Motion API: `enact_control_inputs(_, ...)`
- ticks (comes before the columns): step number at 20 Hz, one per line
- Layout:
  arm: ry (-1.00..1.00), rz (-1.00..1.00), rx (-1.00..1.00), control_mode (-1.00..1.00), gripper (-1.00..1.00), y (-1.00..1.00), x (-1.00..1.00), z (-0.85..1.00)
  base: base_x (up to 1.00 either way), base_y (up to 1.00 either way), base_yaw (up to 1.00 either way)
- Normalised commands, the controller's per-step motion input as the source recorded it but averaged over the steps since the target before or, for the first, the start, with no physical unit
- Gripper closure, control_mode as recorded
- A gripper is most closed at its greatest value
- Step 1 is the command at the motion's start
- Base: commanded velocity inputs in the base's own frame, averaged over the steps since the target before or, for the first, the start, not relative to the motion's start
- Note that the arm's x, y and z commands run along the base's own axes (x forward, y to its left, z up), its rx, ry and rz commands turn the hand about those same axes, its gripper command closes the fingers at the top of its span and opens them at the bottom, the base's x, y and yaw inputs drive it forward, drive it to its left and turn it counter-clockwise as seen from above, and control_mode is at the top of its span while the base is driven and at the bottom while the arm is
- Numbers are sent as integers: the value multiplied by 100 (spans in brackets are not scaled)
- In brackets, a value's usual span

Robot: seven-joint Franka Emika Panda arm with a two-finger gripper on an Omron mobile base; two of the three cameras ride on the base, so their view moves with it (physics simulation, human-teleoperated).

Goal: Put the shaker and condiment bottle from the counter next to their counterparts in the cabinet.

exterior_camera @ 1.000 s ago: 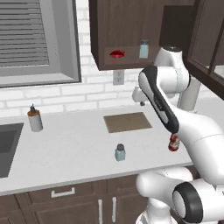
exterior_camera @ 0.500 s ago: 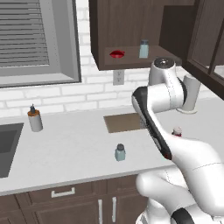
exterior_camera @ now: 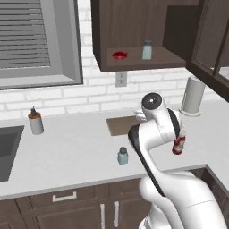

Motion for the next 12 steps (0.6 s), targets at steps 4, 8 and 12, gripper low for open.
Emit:
enact_control_inputs(4,-18,-26,-4,-100,-100,-44,0,-65,0,0,0)
enact_control_inputs(8,-4,-7,0,-100,-100,-38,-22,-32,0,0,0)
enact_control_inputs(12,-14,0,1,-100,-100,-43,0,-46,0,0,0)
